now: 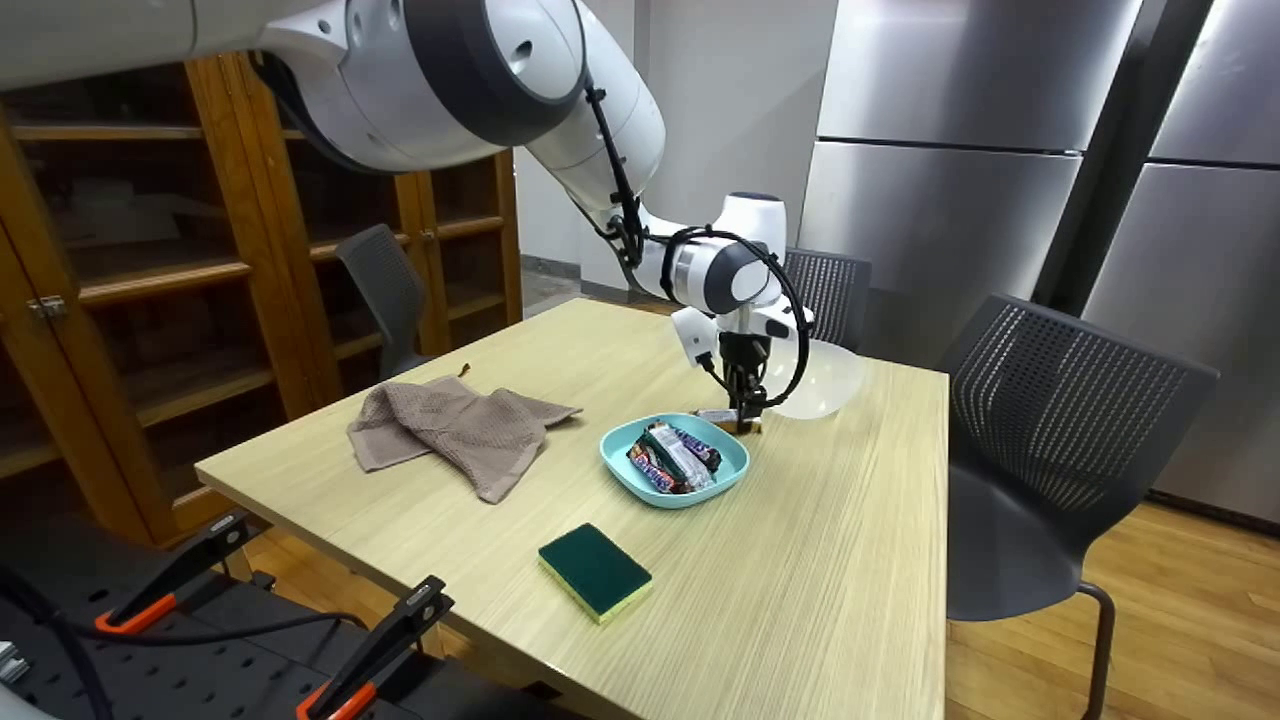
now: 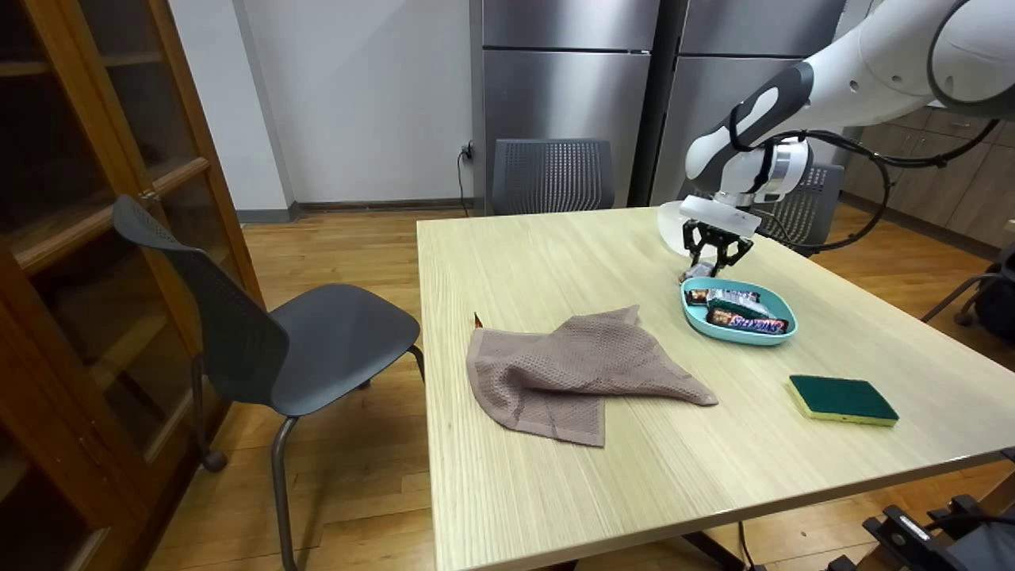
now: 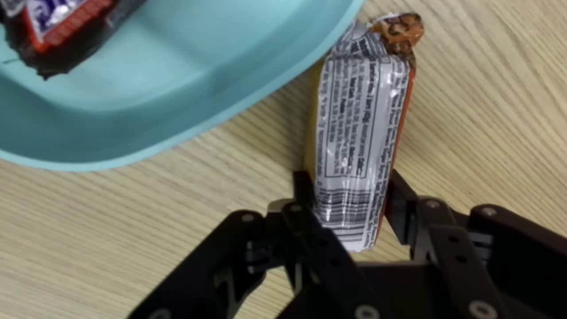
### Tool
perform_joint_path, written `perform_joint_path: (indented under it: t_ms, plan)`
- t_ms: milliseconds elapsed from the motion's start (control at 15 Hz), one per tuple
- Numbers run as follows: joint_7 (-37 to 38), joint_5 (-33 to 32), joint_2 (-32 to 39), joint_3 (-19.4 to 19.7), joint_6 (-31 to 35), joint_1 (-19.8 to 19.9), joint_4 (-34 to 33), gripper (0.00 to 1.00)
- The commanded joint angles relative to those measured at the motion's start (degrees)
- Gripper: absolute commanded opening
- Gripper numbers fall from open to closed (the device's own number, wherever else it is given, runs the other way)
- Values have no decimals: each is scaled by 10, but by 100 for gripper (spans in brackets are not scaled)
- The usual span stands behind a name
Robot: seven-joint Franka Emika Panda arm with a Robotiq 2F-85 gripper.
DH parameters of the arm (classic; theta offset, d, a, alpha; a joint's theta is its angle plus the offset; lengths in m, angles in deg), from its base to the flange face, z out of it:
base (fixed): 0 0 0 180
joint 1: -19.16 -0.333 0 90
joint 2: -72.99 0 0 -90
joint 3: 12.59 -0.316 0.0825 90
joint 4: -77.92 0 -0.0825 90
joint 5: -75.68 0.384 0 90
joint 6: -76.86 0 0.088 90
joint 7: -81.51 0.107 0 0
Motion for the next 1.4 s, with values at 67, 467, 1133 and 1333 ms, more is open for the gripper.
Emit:
perform_joint_path:
  t_ms: [67, 467, 1133, 1333]
  plan:
    - [41, -2, 11, 13, -25, -2, -28, 19]
    - [87, 37, -22, 5, 17, 10, 23, 19]
    - [78, 77, -110, 12, 50, -7, 154, 19]
    - [76, 75, -134, 13, 55, -18, 195, 19]
